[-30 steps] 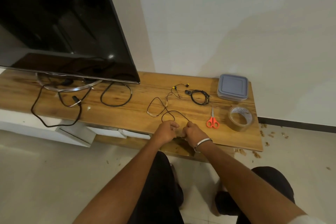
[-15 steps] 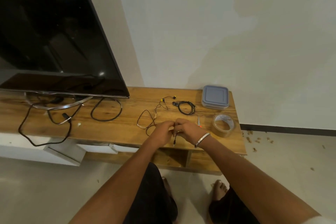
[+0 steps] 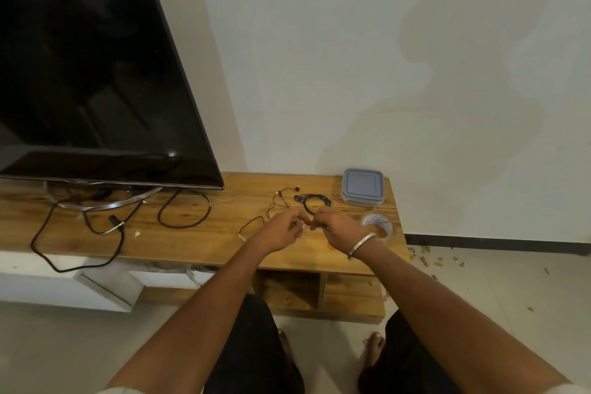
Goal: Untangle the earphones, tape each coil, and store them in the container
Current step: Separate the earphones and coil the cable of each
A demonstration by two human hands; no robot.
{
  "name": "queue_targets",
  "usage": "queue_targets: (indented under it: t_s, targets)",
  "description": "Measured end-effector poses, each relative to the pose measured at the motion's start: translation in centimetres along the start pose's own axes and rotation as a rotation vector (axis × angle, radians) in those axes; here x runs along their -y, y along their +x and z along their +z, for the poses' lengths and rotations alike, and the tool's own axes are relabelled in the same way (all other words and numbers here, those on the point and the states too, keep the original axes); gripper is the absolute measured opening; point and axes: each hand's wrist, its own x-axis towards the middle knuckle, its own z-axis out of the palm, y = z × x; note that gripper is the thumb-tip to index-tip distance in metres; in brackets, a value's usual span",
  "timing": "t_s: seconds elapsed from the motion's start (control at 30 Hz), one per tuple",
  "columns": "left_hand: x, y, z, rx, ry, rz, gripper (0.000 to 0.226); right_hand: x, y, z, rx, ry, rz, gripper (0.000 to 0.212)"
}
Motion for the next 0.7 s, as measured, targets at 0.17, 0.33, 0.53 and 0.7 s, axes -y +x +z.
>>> queue_targets:
  t_s: [0.17,0.33,0.53,0.7]
  targets:
    - [-0.6,0.0,-0.4,-0.136,0.073,0.047,0.007,1.8,0.2,-0.8,-0.059,0.41,0.21,0.037]
    - [-0.8,-0.4,-0.8,-0.195,0.084,0.067,0.012,3.1,0.3,-1.2,-0.109,0.953,0.374,0.019]
    - [-0.6,-0.7,-0.9,-0.221,0.07,0.096,0.006,2.9,0.5,-0.7,0.056,0.649,0.348,0.024]
    - [-0.4,-1.0,-1.4,-0.212,0.063,0.081,0.001,2.8,0.7,-0.7,-0.103,0.461,0.338,0.021]
